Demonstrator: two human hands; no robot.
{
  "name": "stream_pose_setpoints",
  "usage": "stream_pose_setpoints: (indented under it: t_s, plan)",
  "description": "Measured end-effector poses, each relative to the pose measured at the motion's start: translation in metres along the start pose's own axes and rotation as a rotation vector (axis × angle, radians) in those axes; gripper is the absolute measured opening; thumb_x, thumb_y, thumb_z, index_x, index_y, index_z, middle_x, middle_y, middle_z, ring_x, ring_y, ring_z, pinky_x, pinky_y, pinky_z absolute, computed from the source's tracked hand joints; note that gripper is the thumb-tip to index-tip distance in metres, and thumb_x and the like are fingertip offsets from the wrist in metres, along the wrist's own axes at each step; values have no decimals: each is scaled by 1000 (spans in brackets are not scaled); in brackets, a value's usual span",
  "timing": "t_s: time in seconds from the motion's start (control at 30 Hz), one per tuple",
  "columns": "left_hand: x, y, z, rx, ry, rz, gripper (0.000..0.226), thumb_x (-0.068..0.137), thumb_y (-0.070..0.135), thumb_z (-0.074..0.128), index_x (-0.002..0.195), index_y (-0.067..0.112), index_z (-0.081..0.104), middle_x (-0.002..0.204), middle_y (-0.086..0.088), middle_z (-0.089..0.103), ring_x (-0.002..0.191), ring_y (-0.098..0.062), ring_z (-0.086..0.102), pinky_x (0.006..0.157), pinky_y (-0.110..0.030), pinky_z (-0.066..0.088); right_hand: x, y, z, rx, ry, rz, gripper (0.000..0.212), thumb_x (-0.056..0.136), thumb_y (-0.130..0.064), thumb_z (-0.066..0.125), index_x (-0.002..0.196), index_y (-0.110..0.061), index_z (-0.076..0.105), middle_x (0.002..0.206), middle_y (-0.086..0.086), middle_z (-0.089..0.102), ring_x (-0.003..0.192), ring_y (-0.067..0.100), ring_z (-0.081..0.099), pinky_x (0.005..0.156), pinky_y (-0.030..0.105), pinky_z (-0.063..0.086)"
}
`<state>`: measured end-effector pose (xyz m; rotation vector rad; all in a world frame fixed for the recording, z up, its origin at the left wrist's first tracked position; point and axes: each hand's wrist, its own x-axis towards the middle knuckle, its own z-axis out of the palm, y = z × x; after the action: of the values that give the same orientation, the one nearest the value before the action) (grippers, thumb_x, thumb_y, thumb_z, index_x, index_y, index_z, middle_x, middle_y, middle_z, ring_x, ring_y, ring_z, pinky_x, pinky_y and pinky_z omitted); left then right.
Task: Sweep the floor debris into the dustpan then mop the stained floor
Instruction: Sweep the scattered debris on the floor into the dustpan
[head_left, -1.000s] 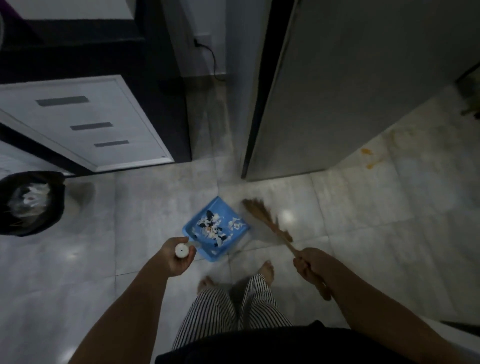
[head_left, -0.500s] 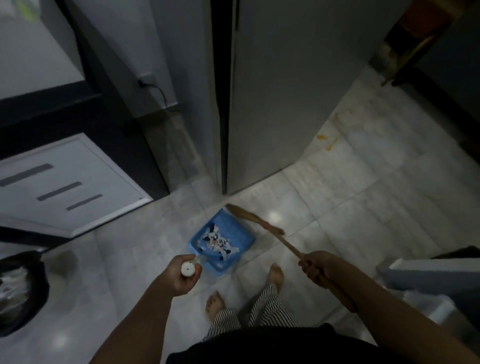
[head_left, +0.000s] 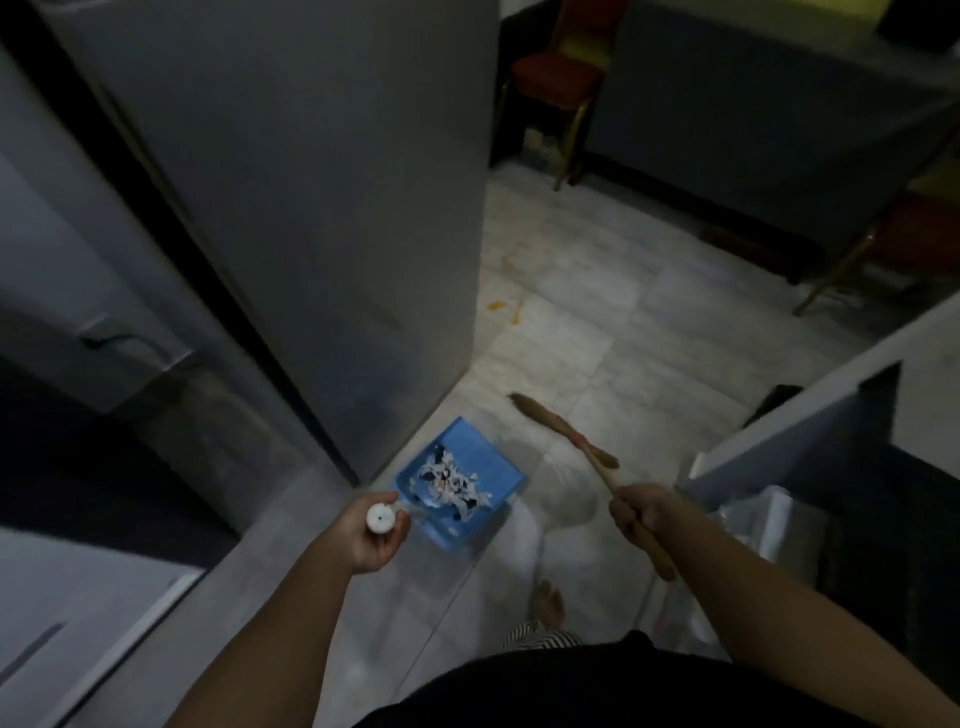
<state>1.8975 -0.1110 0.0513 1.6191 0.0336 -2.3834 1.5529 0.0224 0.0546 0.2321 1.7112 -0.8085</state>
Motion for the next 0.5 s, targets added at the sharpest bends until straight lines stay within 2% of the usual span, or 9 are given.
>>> stream_pose_setpoints:
  t_s: [0.03, 0.1, 0.17, 0.33, 0.5]
  plan:
    - [5, 4, 19, 20, -8, 4, 31, 98, 25, 48, 86, -3, 51, 44, -14, 53, 30, -18, 55, 32, -23, 49, 1, -8, -7, 28, -2, -21, 27, 100, -6, 40, 73, -10, 42, 62, 3, 45, 33, 7, 44, 29, 10, 35]
    - [15, 10, 59, 54, -26, 8, 32, 99, 25, 46, 84, -2, 49, 42, -12, 52, 29, -17, 54, 30, -22, 47, 5, -26, -22, 86, -28, -2, 30, 102, -9, 37, 73, -9, 40, 43, 3, 45, 22, 8, 39, 26, 10, 31]
    - [21, 16, 100, 80, -44, 16, 32, 99, 26, 45, 81, -1, 47, 40, -10, 50, 28, -16, 53, 30, -21, 46, 10, -44, -38, 175, -55, 49, 33, 105, -17, 37, 73, -9, 37, 31, 3, 37, 17, 11, 31, 25, 9, 25]
    - [27, 27, 195, 164, -76, 73, 27, 98, 23, 50, 81, 2, 52, 41, -8, 52, 29, -13, 54, 33, -20, 49, 14, -83, -77, 323, -97, 41, 32, 104, -19, 42, 73, -11, 36, 31, 2, 33, 16, 10, 27, 23, 8, 22]
    - [35, 35, 262, 254, -122, 89, 25, 97, 24, 54, 82, 4, 53, 42, -6, 54, 31, -11, 55, 36, -19, 51, 25, -114, -104, 454, -91, 23, 33, 106, -16, 36, 73, -11, 32, 30, 2, 30, 15, 10, 25, 22, 8, 18]
